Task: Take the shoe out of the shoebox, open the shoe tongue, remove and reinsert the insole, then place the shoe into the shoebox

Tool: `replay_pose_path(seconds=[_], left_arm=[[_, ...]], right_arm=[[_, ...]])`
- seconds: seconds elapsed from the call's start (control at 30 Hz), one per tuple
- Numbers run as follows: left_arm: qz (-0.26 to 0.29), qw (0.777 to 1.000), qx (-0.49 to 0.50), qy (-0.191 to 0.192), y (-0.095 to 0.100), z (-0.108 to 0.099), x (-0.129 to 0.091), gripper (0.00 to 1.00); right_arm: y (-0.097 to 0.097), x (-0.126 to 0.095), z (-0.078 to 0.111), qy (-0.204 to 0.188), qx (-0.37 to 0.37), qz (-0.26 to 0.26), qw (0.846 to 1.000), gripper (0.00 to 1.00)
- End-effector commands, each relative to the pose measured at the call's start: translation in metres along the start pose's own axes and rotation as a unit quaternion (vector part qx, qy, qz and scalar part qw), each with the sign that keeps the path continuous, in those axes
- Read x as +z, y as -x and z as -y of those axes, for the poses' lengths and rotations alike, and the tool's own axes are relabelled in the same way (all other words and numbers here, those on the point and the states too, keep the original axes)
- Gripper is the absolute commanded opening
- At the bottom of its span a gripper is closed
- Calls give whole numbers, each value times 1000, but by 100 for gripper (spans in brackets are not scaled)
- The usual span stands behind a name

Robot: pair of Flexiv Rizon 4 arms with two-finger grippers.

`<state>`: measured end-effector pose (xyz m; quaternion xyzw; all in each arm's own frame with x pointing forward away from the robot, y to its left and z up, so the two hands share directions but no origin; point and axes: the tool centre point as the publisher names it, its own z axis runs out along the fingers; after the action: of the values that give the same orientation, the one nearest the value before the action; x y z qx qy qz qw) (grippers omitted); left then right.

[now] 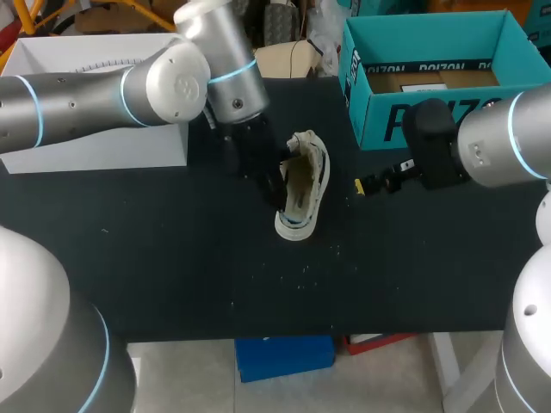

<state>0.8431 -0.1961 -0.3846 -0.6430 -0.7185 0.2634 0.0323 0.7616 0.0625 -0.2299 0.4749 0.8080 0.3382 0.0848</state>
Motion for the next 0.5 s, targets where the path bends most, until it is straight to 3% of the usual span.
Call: replay_pose_path(seconds=[0.03, 0.23, 0.37, 0.4, 0.43, 0.47, 0.5], left_arm=[[-12, 1000, -2, 5, 6, -7, 9, 0], [-47, 999, 4, 11, 11, -11, 17, 0], [-57, 998, 4, -3, 8, -6, 11, 0], [-71, 997, 12, -12, 6, -4, 9, 9], [-90, 995, 19, -35, 4, 0, 9, 29], [-99, 993, 23, -53, 3, 4, 9, 57], [-113, 990, 30, -80, 1, 10, 10, 100]], right_arm=[[-1, 1, -1, -1, 0, 1, 1000, 100], [-1, 1, -1, -1, 0, 1, 1000, 100], [-1, 1, -1, -1, 0, 1, 1000, 100], [-1, 1, -1, -1, 0, 1, 1000, 100], [-1, 1, -1, -1, 0, 1, 1000, 100], [-1, 1, -1, -1, 0, 1, 1000, 100], [-1, 1, -1, -1, 0, 1, 1000, 100]])
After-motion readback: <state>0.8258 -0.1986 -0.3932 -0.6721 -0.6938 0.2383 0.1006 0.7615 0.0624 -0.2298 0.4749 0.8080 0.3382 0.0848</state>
